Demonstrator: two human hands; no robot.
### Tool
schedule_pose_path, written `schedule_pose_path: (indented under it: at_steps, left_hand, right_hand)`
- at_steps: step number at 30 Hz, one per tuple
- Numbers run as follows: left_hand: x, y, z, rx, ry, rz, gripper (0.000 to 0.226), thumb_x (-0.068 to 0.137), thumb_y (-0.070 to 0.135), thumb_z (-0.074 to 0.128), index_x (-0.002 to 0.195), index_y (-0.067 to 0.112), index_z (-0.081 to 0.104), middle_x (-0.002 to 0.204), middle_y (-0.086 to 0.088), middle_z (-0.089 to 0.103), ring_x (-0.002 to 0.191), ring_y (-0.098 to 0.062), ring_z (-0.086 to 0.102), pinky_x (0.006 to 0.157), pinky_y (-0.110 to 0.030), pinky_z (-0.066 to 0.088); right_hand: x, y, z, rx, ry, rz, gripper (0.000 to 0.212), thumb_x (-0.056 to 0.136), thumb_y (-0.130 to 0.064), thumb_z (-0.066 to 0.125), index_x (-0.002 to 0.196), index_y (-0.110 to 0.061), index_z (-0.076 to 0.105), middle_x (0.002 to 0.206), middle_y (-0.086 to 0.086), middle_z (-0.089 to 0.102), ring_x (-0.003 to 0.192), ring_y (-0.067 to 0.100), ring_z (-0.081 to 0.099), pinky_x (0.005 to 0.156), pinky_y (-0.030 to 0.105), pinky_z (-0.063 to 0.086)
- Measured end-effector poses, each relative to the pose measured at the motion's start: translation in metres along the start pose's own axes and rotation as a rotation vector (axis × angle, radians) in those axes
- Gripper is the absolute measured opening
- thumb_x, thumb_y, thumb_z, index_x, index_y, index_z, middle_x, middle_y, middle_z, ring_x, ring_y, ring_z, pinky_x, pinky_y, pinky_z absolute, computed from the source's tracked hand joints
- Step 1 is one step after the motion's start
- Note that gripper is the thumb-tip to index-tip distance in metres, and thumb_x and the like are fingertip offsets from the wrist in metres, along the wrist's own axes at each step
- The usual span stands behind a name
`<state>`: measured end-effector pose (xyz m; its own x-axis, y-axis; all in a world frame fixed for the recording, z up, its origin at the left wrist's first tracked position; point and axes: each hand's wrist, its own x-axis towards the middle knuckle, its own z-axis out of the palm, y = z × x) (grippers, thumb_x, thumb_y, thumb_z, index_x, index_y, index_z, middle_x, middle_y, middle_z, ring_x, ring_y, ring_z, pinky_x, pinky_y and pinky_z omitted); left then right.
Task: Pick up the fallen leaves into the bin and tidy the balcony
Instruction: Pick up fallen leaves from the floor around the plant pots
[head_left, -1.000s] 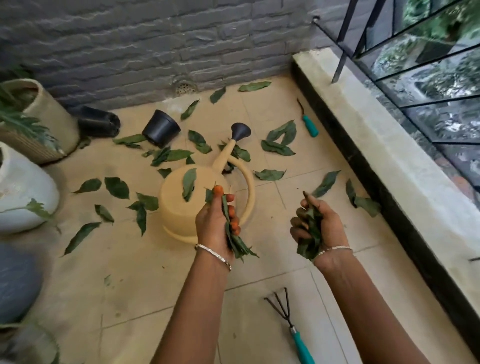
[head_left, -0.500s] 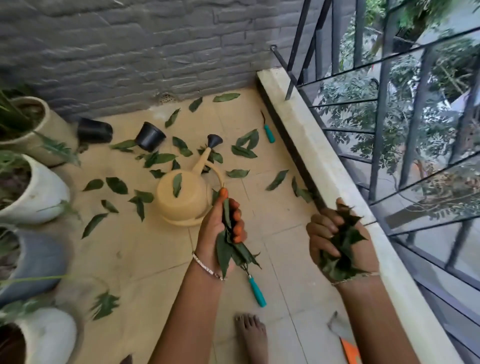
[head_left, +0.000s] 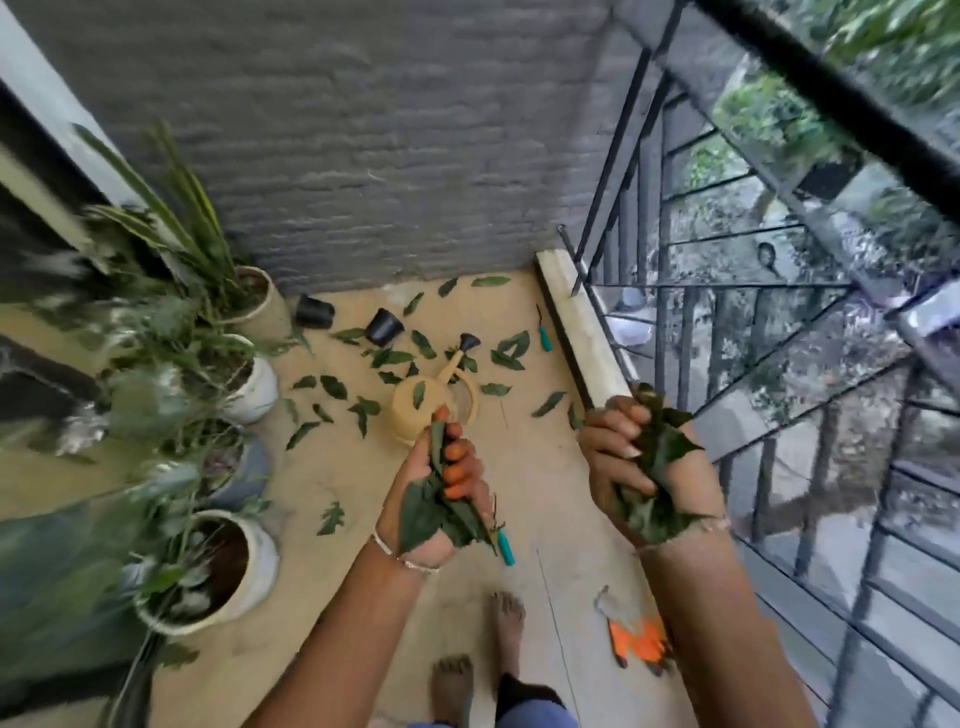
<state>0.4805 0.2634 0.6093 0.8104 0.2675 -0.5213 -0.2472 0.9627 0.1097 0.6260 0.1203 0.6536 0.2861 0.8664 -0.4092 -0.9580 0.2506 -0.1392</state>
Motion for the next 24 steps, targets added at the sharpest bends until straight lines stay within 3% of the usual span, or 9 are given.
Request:
schedule_pose_path:
  at_steps: [4,7,10,17,19,21,24]
  left_hand:
    - [-0.074,0.002,0.019,-0.070,-0.130,0.055,0.034,0.087,0.040,0.059,0.068,0.012,0.064,0.053,0.005,0.050,0.037,-0.006,0.045,0.031,-0.019,0.038]
    - [-0.126,-0.006,0.029,-0.102,-0.205,0.135,0.034,0.090,0.038,0.061,0.070,0.011,0.064,0.054,0.004,0.052,0.037,-0.008,0.047,0.032,-0.020,0.040]
    - [-0.176,-0.024,0.032,-0.069,-0.281,0.257,0.023,0.079,0.030,0.074,0.071,0.011,0.064,0.056,0.004,0.051,0.039,-0.007,0.047,0.033,-0.019,0.040]
    - [-0.280,-0.091,-0.009,-0.144,-0.181,0.448,0.036,0.091,0.040,0.053,0.066,0.015,0.061,0.050,0.005,0.046,0.035,-0.005,0.043,0.028,-0.020,0.036]
    - [-0.304,-0.112,-0.028,-0.157,-0.174,0.475,0.030,0.087,0.035,0.062,0.067,0.013,0.062,0.051,0.004,0.048,0.035,-0.006,0.044,0.028,-0.021,0.037]
    - [-0.336,-0.131,-0.047,-0.197,-0.208,0.531,0.024,0.072,0.023,0.084,0.068,0.011,0.064,0.052,0.004,0.050,0.036,-0.008,0.046,0.029,-0.022,0.039]
    - [-0.387,-0.154,-0.070,-0.231,-0.229,0.604,0.019,0.073,0.023,0.079,0.068,0.010,0.066,0.053,0.004,0.052,0.038,-0.009,0.048,0.030,-0.024,0.041]
  right_hand:
    - [-0.046,0.027,0.044,-0.004,-0.059,0.101,0.049,0.100,-0.040,0.027,0.080,-0.007,0.057,0.074,0.007,0.048,0.063,0.023,0.049,0.041,0.030,0.045]
    - [-0.082,0.052,0.069,0.002,-0.008,0.167,0.048,0.103,-0.040,0.029,0.070,-0.014,0.052,0.066,-0.002,0.041,0.051,0.014,0.042,0.031,0.024,0.035]
    - [-0.114,0.072,0.077,-0.018,-0.018,0.209,0.040,0.102,-0.036,0.034,0.069,-0.018,0.047,0.065,-0.006,0.038,0.048,0.011,0.039,0.028,0.021,0.031]
    - [-0.188,0.107,0.063,-0.135,-0.069,0.305,0.035,0.098,-0.032,0.038,0.068,-0.019,0.049,0.066,-0.008,0.037,0.049,0.007,0.034,0.029,0.020,0.031]
    - [-0.212,0.124,0.056,-0.162,-0.047,0.307,0.031,0.095,-0.029,0.041,0.067,-0.019,0.049,0.066,-0.008,0.036,0.047,0.008,0.036,0.031,0.016,0.027]
    - [-0.235,0.152,0.053,-0.251,-0.029,0.363,0.024,0.089,-0.025,0.044,0.067,-0.018,0.049,0.065,-0.007,0.037,0.046,0.009,0.037,0.031,0.015,0.023]
    - [-0.260,0.199,0.052,-0.348,-0.033,0.500,0.022,0.086,-0.023,0.044,0.065,-0.017,0.049,0.064,-0.005,0.037,0.046,0.009,0.034,0.030,0.016,0.021]
